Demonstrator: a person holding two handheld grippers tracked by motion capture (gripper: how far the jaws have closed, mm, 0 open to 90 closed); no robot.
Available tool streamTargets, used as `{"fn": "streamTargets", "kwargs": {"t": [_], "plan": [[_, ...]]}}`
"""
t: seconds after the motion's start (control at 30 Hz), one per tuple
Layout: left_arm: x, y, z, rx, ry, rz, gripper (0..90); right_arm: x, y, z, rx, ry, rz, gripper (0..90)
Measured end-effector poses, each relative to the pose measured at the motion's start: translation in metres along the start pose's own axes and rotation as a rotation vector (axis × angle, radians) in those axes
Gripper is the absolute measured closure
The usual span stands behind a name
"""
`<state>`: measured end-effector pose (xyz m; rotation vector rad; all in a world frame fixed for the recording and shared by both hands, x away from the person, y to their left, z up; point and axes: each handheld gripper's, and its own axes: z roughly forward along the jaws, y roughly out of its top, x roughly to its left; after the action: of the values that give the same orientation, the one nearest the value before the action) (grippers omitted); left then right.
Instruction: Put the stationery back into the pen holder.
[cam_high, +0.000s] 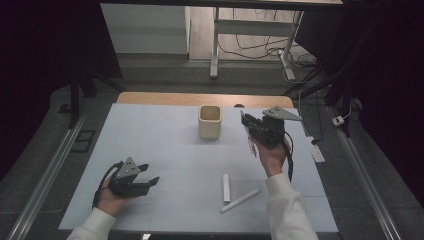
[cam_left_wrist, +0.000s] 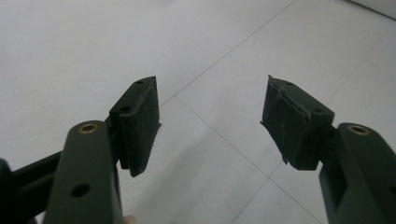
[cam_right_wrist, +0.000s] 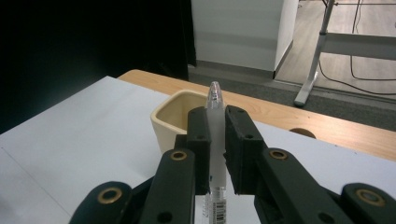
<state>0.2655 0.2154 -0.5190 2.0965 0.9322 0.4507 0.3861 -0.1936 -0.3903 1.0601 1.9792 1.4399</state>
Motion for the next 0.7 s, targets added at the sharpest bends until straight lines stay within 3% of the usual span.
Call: {"fn": "streamTargets", "kwargs": {"t": [0.7], "plan": [[0.0, 0.0, 0.001, 0.006, -0.004, 0.003, 36.6, 0.003, 0.004, 0.018, -0.019, 0.013, 0.005, 80.5]]}}
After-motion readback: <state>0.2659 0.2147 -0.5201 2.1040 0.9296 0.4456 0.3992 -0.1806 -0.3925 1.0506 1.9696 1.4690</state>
